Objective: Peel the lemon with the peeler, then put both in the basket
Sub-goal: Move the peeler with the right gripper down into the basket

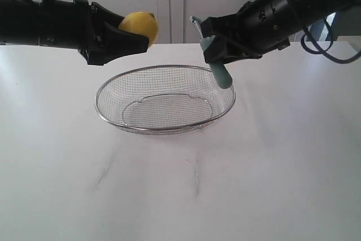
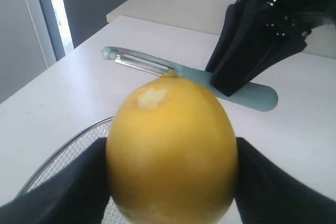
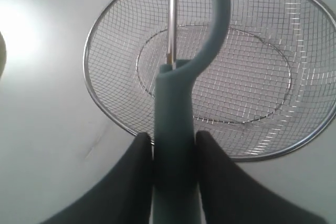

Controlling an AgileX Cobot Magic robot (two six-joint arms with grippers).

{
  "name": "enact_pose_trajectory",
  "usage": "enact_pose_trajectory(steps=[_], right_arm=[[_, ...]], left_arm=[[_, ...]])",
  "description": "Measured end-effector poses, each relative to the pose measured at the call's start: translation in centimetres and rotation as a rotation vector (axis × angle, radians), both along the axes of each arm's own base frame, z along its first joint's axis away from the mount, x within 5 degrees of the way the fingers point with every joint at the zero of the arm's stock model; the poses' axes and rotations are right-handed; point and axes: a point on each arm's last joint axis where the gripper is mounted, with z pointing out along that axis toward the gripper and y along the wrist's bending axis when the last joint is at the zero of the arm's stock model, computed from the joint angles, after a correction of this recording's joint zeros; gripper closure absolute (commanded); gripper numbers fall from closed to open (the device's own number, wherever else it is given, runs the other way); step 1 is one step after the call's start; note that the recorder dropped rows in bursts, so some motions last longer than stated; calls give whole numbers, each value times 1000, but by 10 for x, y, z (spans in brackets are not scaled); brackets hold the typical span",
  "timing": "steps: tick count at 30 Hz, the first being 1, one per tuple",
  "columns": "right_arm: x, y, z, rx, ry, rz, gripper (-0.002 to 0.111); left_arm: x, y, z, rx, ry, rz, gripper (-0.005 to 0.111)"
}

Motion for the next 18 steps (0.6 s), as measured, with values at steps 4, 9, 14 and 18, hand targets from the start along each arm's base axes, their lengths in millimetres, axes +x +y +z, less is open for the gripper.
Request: enact_pose_trajectory(steps=[4, 9, 14, 18], right_arm=[[9, 4, 5, -18, 30, 45, 108], [26, 10, 9, -18, 39, 72, 108], [42, 17, 2, -5, 63, 54, 108], [51, 31, -7, -12, 71, 77, 108]], left_arm=[[0, 0, 0, 0, 0, 0, 107], [0, 0, 0, 0, 0, 0, 107], [0, 0, 0, 0, 0, 0, 107], [0, 0, 0, 0, 0, 0, 107]])
